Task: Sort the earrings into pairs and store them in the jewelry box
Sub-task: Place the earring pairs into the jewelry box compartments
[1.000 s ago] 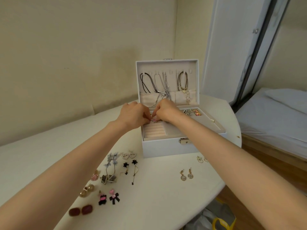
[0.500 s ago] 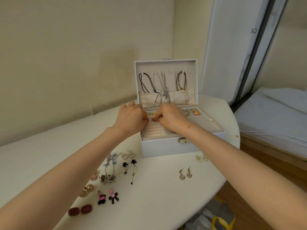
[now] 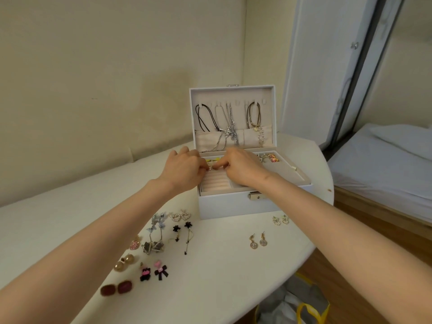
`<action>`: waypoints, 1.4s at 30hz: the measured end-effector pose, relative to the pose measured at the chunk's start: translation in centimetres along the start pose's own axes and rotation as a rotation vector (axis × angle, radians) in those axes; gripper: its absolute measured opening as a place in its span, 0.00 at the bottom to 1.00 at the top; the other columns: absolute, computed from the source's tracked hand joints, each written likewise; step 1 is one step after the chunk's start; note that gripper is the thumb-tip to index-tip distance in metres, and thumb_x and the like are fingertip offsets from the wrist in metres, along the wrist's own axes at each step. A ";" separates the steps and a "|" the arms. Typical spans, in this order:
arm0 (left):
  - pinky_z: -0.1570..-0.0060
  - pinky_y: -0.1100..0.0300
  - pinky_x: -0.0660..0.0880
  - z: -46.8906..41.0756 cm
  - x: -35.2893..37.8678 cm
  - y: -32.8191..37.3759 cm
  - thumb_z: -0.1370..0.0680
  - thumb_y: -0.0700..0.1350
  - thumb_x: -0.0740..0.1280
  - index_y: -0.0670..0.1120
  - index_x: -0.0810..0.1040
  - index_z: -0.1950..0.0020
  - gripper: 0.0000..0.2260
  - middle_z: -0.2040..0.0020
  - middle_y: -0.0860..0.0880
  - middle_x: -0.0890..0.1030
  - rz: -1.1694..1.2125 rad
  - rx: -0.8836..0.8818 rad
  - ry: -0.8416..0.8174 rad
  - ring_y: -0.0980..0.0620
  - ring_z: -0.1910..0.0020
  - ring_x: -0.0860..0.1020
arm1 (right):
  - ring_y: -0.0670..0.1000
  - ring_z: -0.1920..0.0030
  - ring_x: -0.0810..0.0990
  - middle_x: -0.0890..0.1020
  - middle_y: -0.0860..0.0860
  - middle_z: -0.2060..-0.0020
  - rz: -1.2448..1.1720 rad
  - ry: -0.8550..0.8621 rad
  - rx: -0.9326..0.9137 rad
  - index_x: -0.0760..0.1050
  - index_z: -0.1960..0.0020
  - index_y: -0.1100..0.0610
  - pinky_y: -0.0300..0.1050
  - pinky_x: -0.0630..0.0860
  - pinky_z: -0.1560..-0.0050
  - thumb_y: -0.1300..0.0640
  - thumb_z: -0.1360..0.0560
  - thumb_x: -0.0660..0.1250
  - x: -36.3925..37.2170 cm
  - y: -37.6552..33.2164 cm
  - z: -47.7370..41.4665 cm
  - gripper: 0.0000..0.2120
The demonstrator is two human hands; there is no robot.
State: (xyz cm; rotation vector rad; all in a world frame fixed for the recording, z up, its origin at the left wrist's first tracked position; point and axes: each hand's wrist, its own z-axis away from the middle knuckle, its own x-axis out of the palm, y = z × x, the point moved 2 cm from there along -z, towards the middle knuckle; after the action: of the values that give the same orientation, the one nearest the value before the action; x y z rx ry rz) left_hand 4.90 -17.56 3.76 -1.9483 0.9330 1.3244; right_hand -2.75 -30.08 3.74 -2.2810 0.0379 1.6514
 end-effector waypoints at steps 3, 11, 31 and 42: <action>0.47 0.54 0.65 -0.2 0.1 0.1 0.21 0.48 0.55 0.55 0.76 0.38 0.15 0.40 0.50 0.75 -0.041 0.018 -0.024 0.46 0.40 0.69 | 0.56 0.40 0.75 0.77 0.50 0.41 0.001 -0.033 0.016 0.79 0.42 0.44 0.43 0.65 0.54 0.64 0.25 0.58 0.0 -0.3 -0.3 0.21; 0.55 0.54 0.69 3.2 -0.8 1.3 0.24 0.44 0.65 0.44 0.76 0.45 0.09 0.49 0.47 0.77 0.224 0.107 0.303 0.45 0.51 0.74 | 0.47 0.54 0.73 0.76 0.44 0.55 -0.146 0.136 0.001 0.80 0.44 0.42 0.42 0.65 0.58 0.62 0.24 0.61 -2.5 0.7 4.3 0.18; 0.58 0.59 0.65 7.7 0.8 10.3 0.21 0.50 0.60 0.49 0.71 0.42 0.10 0.48 0.52 0.80 0.333 0.282 0.013 0.49 0.49 0.77 | 0.45 0.57 0.76 0.80 0.45 0.59 -0.025 -0.050 0.194 0.81 0.52 0.45 0.42 0.71 0.57 0.51 0.27 0.70 -1.8 7.2 14.0 0.05; 0.54 0.52 0.69 4.5 2.1 14.3 0.20 0.46 0.57 0.46 0.70 0.37 0.13 0.42 0.44 0.78 0.105 0.355 -0.014 0.42 0.41 0.74 | 0.48 0.52 0.77 0.81 0.45 0.56 0.068 0.005 0.219 0.79 0.53 0.46 0.42 0.68 0.58 0.54 0.26 0.67 -1.2 7.6 14.2 0.05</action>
State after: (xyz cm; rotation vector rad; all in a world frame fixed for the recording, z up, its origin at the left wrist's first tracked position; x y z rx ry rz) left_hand -8.55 -22.70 -0.92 -1.6355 1.1873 1.1360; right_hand -17.77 -33.56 -0.88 -2.1401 0.2858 1.5889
